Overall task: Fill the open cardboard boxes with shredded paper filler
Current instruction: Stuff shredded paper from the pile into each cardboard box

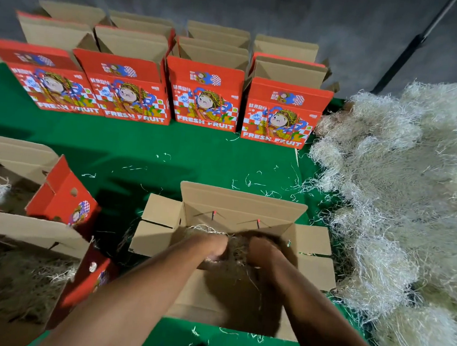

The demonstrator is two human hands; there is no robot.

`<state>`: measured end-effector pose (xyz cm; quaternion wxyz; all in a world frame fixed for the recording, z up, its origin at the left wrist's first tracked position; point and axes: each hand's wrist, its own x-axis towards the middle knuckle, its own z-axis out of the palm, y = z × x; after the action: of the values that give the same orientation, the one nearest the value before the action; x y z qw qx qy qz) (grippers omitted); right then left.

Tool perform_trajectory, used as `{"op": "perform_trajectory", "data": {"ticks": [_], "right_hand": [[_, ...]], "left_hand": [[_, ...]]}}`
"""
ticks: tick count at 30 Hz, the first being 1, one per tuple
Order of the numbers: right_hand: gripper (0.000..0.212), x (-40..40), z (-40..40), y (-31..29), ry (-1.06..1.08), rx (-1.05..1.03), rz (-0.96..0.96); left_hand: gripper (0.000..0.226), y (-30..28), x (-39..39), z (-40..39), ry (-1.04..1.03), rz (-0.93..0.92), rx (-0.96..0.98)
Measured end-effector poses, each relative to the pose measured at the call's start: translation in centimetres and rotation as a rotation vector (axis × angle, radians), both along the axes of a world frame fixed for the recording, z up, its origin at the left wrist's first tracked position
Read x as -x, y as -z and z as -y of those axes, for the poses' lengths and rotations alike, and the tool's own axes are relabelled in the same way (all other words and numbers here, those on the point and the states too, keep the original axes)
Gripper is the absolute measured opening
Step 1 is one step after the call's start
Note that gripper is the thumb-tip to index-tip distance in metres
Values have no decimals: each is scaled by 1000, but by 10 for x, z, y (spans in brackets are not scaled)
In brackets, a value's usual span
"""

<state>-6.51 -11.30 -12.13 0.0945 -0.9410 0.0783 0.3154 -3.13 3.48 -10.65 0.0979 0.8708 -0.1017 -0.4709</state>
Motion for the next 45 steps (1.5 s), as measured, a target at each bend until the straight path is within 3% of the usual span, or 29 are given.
{"op": "perform_trajectory", "data": {"ticks": [6, 11, 15, 19, 21, 23, 26, 29, 32, 35, 37, 39, 43, 45], "right_hand": [[29, -4, 3, -64, 22, 174, 230], [17, 12, 5, -101, -26, 330, 424], [21, 30, 16, -109, -55, 404, 497], [32, 50, 32, -102, -20, 230, 565], [34, 61, 39, -97, -38, 181, 635], [39, 70, 46, -89, -20, 187, 711], [55, 81, 61, -81, 134, 163, 747], [84, 90, 74, -77, 385, 56, 607], [92, 97, 83, -76, 577, -172, 487], [64, 101, 90, -76, 722, -557, 561], [54, 100, 91, -82, 755, -671, 626], [48, 98, 87, -92, 703, -697, 603], [74, 88, 72, -110, 483, -563, 566], [72, 80, 63, -112, 483, -523, 583]], "left_hand": [[23, -65, -18, -21, 161, 239, 39], [18, -104, -17, -55, 23, 323, 234], [18, -113, -5, -85, -141, 525, 347], [16, -103, 7, -110, -193, 687, 474], [15, -92, 13, -121, -198, 804, 395], [38, -80, 19, -130, -253, 864, 267], [65, -72, 30, -136, -504, 782, 319], [77, -72, 37, -138, -767, 627, 436], [52, -76, 37, -143, -893, 564, 514], [17, -81, 35, -146, -930, 594, 648], [15, -89, 37, -141, -880, 618, 680], [21, -94, 38, -132, -835, 646, 632], [35, -98, 40, -119, -797, 767, 510], [39, -100, 40, -118, -788, 825, 493]]}}
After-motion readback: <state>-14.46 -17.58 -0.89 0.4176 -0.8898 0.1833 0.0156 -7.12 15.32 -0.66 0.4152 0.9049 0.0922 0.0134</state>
